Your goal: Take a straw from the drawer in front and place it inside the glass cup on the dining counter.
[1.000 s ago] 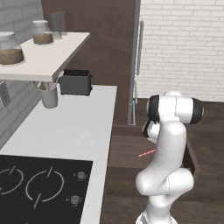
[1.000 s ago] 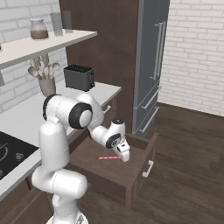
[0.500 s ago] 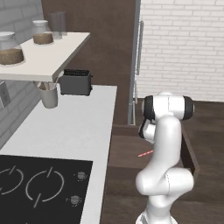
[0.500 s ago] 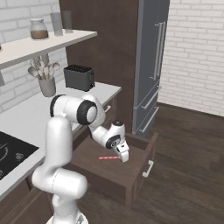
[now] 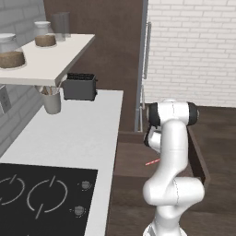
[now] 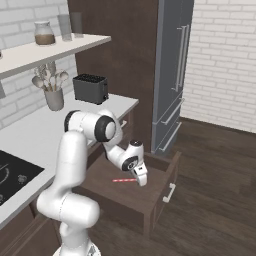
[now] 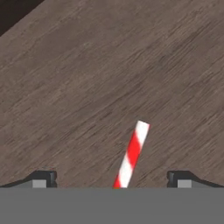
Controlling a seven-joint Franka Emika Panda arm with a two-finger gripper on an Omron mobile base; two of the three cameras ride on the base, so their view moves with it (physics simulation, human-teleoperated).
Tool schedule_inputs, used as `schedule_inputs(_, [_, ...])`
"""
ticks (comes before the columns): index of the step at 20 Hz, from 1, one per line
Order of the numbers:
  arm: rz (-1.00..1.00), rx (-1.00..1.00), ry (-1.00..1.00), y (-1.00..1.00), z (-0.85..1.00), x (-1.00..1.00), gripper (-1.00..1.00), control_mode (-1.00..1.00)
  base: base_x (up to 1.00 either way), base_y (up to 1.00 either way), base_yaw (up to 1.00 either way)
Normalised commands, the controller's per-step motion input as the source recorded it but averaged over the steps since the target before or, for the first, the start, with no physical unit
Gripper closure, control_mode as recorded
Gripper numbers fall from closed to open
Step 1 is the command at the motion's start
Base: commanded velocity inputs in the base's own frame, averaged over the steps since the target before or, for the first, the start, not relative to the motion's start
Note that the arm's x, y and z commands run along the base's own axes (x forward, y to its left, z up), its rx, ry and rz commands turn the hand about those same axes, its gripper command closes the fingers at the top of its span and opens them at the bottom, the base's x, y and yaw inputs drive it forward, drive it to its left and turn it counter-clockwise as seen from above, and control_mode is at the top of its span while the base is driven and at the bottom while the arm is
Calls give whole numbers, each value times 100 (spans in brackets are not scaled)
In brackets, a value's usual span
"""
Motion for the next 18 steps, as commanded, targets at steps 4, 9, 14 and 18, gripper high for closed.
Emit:
schedule_inputs(4, [-5,0,0,0,-28,5,-100,-100,0,0,0])
schedule_inputs(9, [-6,0,0,0,-31,0,-100,-100,0,0,0])
schedule_inputs(14, [-6,0,0,0,-34,-1,100,-100,0,0,0])
schedule_inputs(18, [-7,0,0,0,-23,0,100,-100,0,0,0])
